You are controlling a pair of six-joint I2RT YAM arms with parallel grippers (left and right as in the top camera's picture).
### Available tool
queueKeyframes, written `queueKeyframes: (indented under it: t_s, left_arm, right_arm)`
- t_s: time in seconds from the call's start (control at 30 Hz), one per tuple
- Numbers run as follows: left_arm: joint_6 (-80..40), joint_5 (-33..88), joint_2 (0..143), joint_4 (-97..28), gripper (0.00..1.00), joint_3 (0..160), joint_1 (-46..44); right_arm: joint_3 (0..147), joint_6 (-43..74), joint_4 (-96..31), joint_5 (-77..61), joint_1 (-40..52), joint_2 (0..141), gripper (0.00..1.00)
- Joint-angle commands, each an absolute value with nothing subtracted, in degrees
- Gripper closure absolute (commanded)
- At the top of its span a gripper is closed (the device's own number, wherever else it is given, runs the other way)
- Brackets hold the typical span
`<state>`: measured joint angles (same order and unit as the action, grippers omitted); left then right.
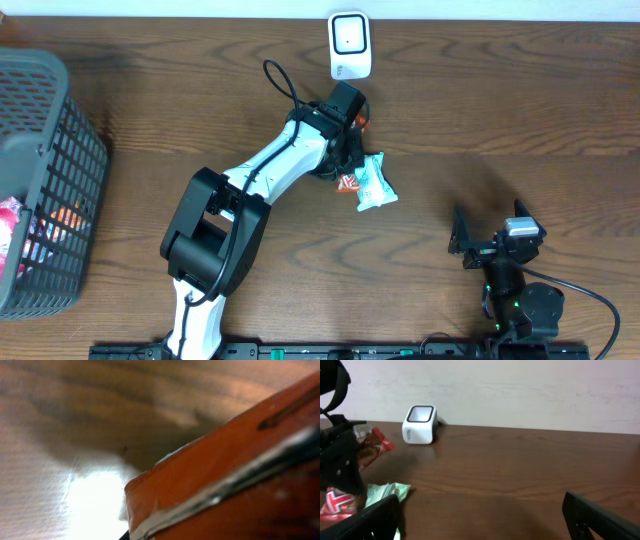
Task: Scan the item barcode
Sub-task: 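Carry the red candy bar to the table beside the green pouch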
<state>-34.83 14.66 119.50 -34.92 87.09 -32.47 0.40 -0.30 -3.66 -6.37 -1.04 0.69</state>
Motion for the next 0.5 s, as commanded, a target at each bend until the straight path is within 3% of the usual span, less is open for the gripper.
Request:
queueKeyframes:
  t_s: [0.0,0.4,0.43,0.47]
  left_arm:
    - [-40.05,14.68,121.30,-32.56,0.92,87.20,-32.91]
    - [-33.15,14.35,124.55,-22.68,0.92,90.06,-31.51]
    - [-33.04,14.37,123.44,-23.24,0.91,90.89,-30.65]
    - [-32.99,14.79,121.60,-23.81,0.84,91.85,-29.41]
  right_arm:
    - [0.36,-0.71,-3.90,-6.33,-0.71,0.38,0.01]
    - [0.36,-0.71,-3.90,-6.33,-0.71,0.38,0.01]
    - [0.36,-0.71,-3.90,-6.33,-0.71,0.38,0.01]
    - [0.36,-0.71,-3.88,-6.33,-0.71,0.38,0.01]
